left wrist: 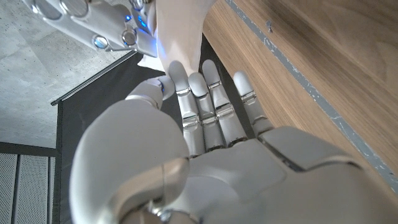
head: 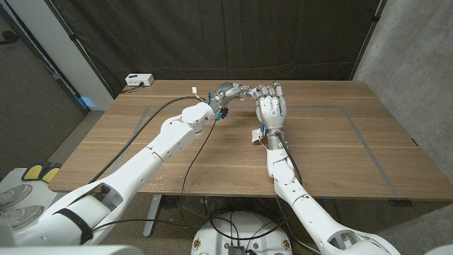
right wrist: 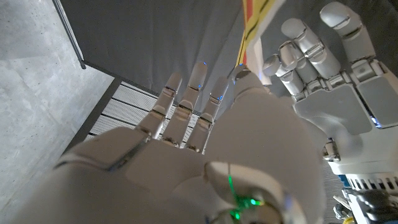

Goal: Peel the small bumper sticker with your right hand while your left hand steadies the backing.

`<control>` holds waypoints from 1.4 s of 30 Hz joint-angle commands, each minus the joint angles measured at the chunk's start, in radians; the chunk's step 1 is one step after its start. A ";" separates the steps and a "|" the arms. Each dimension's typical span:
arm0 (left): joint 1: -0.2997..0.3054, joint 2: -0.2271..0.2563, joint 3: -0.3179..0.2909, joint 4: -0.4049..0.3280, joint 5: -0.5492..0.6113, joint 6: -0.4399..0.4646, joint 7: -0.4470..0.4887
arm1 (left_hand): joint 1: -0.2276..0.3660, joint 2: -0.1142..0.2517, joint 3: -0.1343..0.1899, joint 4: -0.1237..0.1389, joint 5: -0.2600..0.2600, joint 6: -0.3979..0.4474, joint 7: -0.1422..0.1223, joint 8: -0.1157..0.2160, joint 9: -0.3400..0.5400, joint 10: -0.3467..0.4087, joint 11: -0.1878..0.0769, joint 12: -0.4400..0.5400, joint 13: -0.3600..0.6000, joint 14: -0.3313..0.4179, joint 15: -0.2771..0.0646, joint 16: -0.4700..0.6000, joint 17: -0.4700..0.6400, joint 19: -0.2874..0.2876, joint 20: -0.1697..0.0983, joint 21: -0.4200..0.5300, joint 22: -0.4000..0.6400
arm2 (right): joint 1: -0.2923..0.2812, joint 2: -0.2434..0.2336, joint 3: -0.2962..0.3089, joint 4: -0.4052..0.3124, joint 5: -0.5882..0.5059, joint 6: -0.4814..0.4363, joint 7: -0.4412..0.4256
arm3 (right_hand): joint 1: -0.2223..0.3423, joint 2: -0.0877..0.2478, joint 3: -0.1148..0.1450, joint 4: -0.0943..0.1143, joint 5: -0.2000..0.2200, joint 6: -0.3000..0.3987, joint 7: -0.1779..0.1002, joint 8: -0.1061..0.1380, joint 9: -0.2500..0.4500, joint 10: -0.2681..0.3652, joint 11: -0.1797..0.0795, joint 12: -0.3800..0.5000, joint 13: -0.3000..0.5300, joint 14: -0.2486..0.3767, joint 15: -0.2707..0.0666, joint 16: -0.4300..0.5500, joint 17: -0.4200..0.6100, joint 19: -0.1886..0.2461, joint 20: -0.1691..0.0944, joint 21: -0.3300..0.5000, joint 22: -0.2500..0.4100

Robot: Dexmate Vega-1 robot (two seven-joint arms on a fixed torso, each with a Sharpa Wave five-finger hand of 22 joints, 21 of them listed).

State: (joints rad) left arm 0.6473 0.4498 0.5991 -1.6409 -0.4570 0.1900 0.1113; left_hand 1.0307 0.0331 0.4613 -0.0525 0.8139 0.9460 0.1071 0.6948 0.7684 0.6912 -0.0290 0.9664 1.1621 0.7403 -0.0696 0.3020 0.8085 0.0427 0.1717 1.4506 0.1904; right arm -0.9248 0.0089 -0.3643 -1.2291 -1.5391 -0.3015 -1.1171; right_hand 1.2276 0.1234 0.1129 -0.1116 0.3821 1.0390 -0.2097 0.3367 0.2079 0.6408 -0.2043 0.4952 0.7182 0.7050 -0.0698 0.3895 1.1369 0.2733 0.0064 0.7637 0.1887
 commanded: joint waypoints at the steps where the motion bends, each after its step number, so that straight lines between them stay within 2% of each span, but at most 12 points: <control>1: -0.008 0.008 0.005 0.006 -0.014 -0.010 -0.024 | -0.006 0.008 0.117 -0.068 0.007 -0.009 0.000 0.021 0.002 0.040 -0.042 -0.001 0.009 0.014 -0.058 -0.006 0.006 -0.007 0.000 0.010 0.001 | -0.002 -0.059 0.010 -0.027 0.004 0.001 0.000 | 0.006 0.015 -0.006 0.000 -0.002 -0.002 0.001 -0.013 -0.006 0.017 0.001 0.013 0.011 0.017 -0.159 0.006 -0.002 0.016 0.009 0.012 0.003; 4: -0.008 0.008 0.006 0.007 -0.017 -0.014 -0.031 | -0.007 0.008 0.119 -0.068 0.009 -0.011 0.002 0.022 0.002 0.040 -0.038 -0.003 0.008 0.014 -0.058 -0.006 0.007 -0.007 0.000 0.011 0.001 | 0.008 -0.047 0.015 -0.009 0.003 -0.002 0.000 | -0.007 0.003 -0.024 0.002 -0.003 -0.040 -0.003 -0.045 -0.013 0.006 0.002 0.018 0.022 0.029 -0.157 0.013 -0.005 0.022 0.014 0.017 0.003; 12: -0.018 0.016 0.012 0.007 -0.019 -0.017 -0.058 | -0.009 0.008 0.121 -0.068 0.011 -0.013 0.001 0.026 0.001 0.039 -0.040 -0.007 0.008 0.012 -0.058 -0.007 0.011 -0.009 0.000 0.013 0.001 | 0.064 -0.068 -0.042 0.050 0.003 -0.057 0.000 | -0.001 0.009 -0.026 -0.002 0.000 -0.042 -0.011 -0.063 -0.017 -0.004 0.001 0.017 0.023 0.030 -0.153 0.022 -0.001 0.016 0.004 0.016 0.003; 15: -0.023 0.012 0.014 0.016 -0.022 -0.017 -0.065 | -0.011 0.008 0.123 -0.068 0.013 -0.015 0.000 0.029 -0.003 0.040 -0.042 -0.009 0.009 0.011 -0.059 -0.007 0.015 -0.009 0.000 0.016 0.000 | 0.078 -0.070 -0.047 0.065 0.007 -0.043 0.000 | -0.020 -0.012 -0.048 0.004 -0.005 -0.044 -0.011 -0.072 -0.015 -0.012 0.002 0.018 0.028 0.017 -0.149 0.028 0.009 -0.006 -0.013 0.009 0.003; 19: -0.031 0.009 0.017 0.030 -0.023 -0.015 -0.073 | -0.012 0.008 0.125 -0.069 0.015 -0.017 0.001 0.032 -0.005 0.037 -0.043 -0.009 0.016 0.011 -0.058 -0.008 0.019 -0.011 0.001 0.019 0.000 | 0.088 -0.058 -0.037 0.082 0.009 -0.024 0.000 | -0.016 0.007 -0.071 0.006 -0.009 0.069 0.003 -0.047 -0.002 0.024 0.000 0.065 0.069 0.019 -0.158 0.058 0.027 -0.003 -0.011 0.012 0.004; 22: -0.033 0.004 0.017 0.039 -0.021 -0.022 -0.072 | -0.013 0.009 0.126 -0.069 0.016 -0.019 0.002 0.034 -0.007 0.041 -0.043 -0.013 0.010 0.010 -0.058 -0.009 0.021 -0.012 -0.002 0.020 0.000 | 0.086 -0.037 -0.011 0.088 0.014 0.010 0.000 | -0.028 0.022 -0.078 0.019 -0.012 0.085 0.002 -0.049 0.000 0.024 0.001 0.082 0.089 0.004 -0.156 0.049 0.027 -0.039 -0.040 0.001 0.005; 26: -0.034 0.000 0.017 0.048 -0.023 -0.029 -0.076 | -0.014 0.009 0.127 -0.069 0.017 -0.021 0.002 0.036 -0.007 0.041 -0.042 -0.014 0.011 0.008 -0.058 -0.009 0.023 -0.012 -0.003 0.021 0.000 | 0.074 -0.001 0.036 0.082 0.012 0.048 0.000 | -0.019 0.056 -0.062 0.030 -0.011 0.047 0.013 -0.054 0.033 0.015 0.000 0.107 0.121 -0.014 -0.162 0.023 0.027 -0.065 -0.068 -0.005 0.009; 29: -0.033 -0.002 0.016 0.054 -0.023 -0.037 -0.076 | -0.016 0.007 0.128 -0.070 0.019 -0.020 0.002 0.039 -0.012 0.043 -0.041 -0.015 0.012 0.010 -0.057 -0.010 0.026 -0.011 -0.004 0.024 0.000 | 0.068 0.029 0.068 0.082 0.011 0.059 0.000 | -0.017 0.074 -0.041 0.049 -0.005 0.005 0.031 -0.049 0.072 -0.018 0.005 0.120 0.149 -0.024 -0.161 0.009 0.033 -0.078 -0.064 -0.003 0.012; 30: -0.031 -0.004 0.015 0.056 -0.025 -0.041 -0.077 | -0.016 0.007 0.128 -0.070 0.019 -0.020 0.002 0.039 -0.013 0.043 -0.041 -0.015 0.013 0.011 -0.058 -0.010 0.026 -0.011 -0.005 0.024 -0.001 | 0.066 0.039 0.079 0.083 0.012 0.065 0.000 | -0.017 0.077 -0.032 0.056 -0.002 -0.002 0.030 -0.041 0.090 -0.039 0.007 0.123 0.160 -0.028 -0.161 0.008 0.039 -0.079 -0.062 0.000 0.014; 31: -0.030 -0.004 0.014 0.058 -0.026 -0.043 -0.078 | -0.016 0.007 0.129 -0.070 0.020 -0.020 0.001 0.039 -0.013 0.044 -0.041 -0.015 0.012 0.011 -0.058 -0.010 0.026 -0.011 -0.005 0.024 -0.001 | 0.064 0.049 0.092 0.083 0.013 0.078 0.000 | -0.030 0.084 -0.016 0.080 0.004 -0.011 0.038 -0.027 0.120 -0.063 0.006 0.129 0.179 -0.034 -0.157 0.009 0.048 -0.080 -0.052 0.005 0.016; 35: -0.026 -0.003 0.012 0.056 -0.031 -0.047 -0.081 | -0.018 0.004 0.131 -0.071 0.022 -0.019 0.003 0.042 -0.016 0.044 -0.041 -0.016 0.015 0.013 -0.059 -0.010 0.028 -0.010 -0.005 0.026 -0.001 | 0.059 0.085 0.131 0.085 0.011 0.090 0.000 | -0.060 0.085 0.038 0.139 0.033 -0.066 0.056 0.023 0.225 -0.129 0.013 0.138 0.233 -0.071 -0.147 0.034 0.073 -0.102 -0.043 0.019 0.020; 42: 0.000 0.008 0.003 0.032 -0.034 -0.055 -0.068 | -0.019 0.003 0.134 -0.072 0.024 -0.020 0.009 0.047 -0.019 0.045 -0.037 -0.019 0.016 0.014 -0.058 -0.012 0.031 -0.011 -0.005 0.029 -0.001 | 0.043 0.139 0.197 0.069 0.009 0.128 0.000 | -0.079 0.081 0.064 0.158 0.055 -0.121 0.079 0.074 0.321 -0.149 0.046 0.132 0.240 -0.116 -0.138 0.064 0.073 -0.126 -0.019 0.031 0.022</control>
State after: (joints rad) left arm 0.6219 0.4500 0.6133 -1.5932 -0.4850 0.1497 0.0350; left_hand 1.0121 0.0332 0.4806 -0.0417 0.8329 0.9299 0.1126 0.7393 0.7475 0.6919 -0.0283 0.9437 1.1744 0.7456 -0.0680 0.2943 0.8364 0.0370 0.1660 1.4721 0.1856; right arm -0.8619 0.0609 -0.2691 -1.1501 -1.5284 -0.2338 -1.1171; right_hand 1.1771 0.1909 0.0971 -0.0340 0.4258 0.9332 -0.1409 0.3932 0.4985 0.4935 -0.1717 0.6256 0.9565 0.6048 -0.0570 0.4392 1.2064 0.1575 -0.0159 0.7853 0.2073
